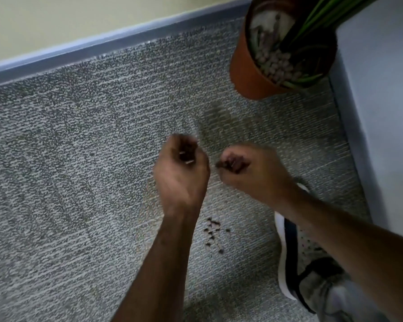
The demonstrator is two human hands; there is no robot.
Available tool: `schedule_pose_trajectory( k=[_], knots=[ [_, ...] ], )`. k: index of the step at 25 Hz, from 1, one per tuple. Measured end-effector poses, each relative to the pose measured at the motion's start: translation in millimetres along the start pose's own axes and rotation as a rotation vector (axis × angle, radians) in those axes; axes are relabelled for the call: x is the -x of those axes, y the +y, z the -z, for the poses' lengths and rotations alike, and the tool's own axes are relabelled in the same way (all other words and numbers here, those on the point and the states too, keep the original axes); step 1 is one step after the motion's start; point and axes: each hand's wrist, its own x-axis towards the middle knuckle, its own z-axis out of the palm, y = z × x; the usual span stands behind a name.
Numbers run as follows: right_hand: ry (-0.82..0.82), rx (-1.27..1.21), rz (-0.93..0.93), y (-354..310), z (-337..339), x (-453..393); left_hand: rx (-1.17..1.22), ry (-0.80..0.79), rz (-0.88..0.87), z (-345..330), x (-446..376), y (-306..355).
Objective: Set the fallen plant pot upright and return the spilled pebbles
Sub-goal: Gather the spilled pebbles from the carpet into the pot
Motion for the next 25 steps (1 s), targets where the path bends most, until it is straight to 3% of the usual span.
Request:
schedule_pose_trajectory(
  k=[5,10,13,16,18,21,23,25],
  knots=[
    [0.336,-0.096,-0.077,-0.6,94.5,-45.9,0.138,-0.115,-0.123,-55.0,-41.0,103.8],
    [0.350,0.258,0.010,10.4,141.0,-72.7,0.088,-0.266,-0.075,-91.5,-62.3,145.6],
    [0.299,0.297,0.037,17.4,143.5,-74.9,-0.051,-0.486,-0.047,-107.5,-74.5,149.7],
    [0.396,0.254,0.068,28.1,132.9,-57.7,-0.095,-0.661,-0.143,-108.5,-71.1,141.6],
    [0.491,0.241,0.069,39.7,119.4,-39.1,0.034,-0.576,-0.205,-95.4,-60.0,125.9],
    [0.507,0.202,0.071,54.9,93.8,-8.6,-0.012,-0.220,-0.252,-67.2,-36.6,75.8],
    [0.413,0.205,0.084,63.1,70.7,12.1,-0.104,-0.084,-0.165,-42.4,-15.5,24.4],
    [0.222,0.167,0.020,70.4,43.1,28.7,-0.281,-0.105,-0.014,-15.0,7.3,-32.6]
  ],
)
